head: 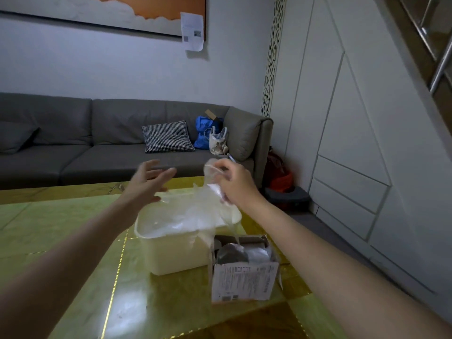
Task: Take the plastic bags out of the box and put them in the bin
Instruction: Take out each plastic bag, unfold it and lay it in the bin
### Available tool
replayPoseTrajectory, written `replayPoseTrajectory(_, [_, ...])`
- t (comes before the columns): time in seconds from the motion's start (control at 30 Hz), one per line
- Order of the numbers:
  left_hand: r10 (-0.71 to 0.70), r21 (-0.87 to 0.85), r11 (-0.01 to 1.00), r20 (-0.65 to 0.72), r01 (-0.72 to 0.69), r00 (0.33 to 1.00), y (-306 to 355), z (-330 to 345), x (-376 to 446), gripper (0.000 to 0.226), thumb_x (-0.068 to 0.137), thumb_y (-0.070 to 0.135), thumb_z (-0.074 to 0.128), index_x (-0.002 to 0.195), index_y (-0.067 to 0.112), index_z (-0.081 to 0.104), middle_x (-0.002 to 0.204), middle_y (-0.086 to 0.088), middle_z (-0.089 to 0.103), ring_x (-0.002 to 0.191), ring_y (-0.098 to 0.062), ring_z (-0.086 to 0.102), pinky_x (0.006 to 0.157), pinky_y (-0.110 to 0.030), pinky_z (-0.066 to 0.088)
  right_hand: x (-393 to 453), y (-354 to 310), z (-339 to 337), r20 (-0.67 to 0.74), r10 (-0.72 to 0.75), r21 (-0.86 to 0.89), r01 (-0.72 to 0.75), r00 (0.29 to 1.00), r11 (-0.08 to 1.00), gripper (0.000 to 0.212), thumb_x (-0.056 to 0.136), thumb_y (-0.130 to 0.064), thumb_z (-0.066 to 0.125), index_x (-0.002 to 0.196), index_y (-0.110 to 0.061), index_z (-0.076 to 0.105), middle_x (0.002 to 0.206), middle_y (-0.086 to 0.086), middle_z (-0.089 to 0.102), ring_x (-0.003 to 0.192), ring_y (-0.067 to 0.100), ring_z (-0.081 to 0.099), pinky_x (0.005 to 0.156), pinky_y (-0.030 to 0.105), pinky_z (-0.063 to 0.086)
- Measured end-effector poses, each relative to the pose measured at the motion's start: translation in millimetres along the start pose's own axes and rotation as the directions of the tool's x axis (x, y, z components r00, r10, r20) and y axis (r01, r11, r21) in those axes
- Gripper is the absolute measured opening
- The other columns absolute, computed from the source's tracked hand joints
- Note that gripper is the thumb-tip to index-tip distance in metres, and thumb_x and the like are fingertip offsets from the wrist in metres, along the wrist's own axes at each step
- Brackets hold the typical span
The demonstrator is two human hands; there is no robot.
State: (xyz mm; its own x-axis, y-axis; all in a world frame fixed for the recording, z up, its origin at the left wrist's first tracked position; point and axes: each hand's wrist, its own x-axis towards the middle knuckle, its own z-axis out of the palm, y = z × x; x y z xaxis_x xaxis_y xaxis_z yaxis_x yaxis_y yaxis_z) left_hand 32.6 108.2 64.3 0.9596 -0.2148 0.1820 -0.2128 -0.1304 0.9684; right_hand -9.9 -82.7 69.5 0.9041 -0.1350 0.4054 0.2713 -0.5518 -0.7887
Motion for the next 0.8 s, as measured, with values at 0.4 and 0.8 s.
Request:
replayPoseTrajectory(0.4, [0.024,0.448,0.893,0.053,-0.046,0.998,-12,-18,31,0.040,0.076,0.009,0.073,0.113,0.006,0.060,0.085,-0.008,0.063,0.064,-0.015,0.054,0.053,-0.014,0.045,34,4,22,-0.068,0.015,0.332,0.009,0.998,0.943,0.045,0.094,0.004,0.045,0.121,-0.031,0.048,0.119,0.027,0.052,0.053,0.024,0.059,0.040,0.021,0.047])
replayPoseTrajectory(0.8, [-0.318,0.895,0.346,0.393,-0.280,0.863,-57,29,40,0.047,0.091,0.036,0.054,0.135,0.028,0.042,0.142,0.000,0.042,0.125,-0.019,0.045,0.103,-0.030,0.038,30,77,44,0.228,0.228,-0.396,-0.124,0.946,0.910,0.045,0.095,0.005,0.036,0.133,-0.014,0.051,0.148,0.005,0.034,0.089,0.021,0.061,0.047,0.016,0.043])
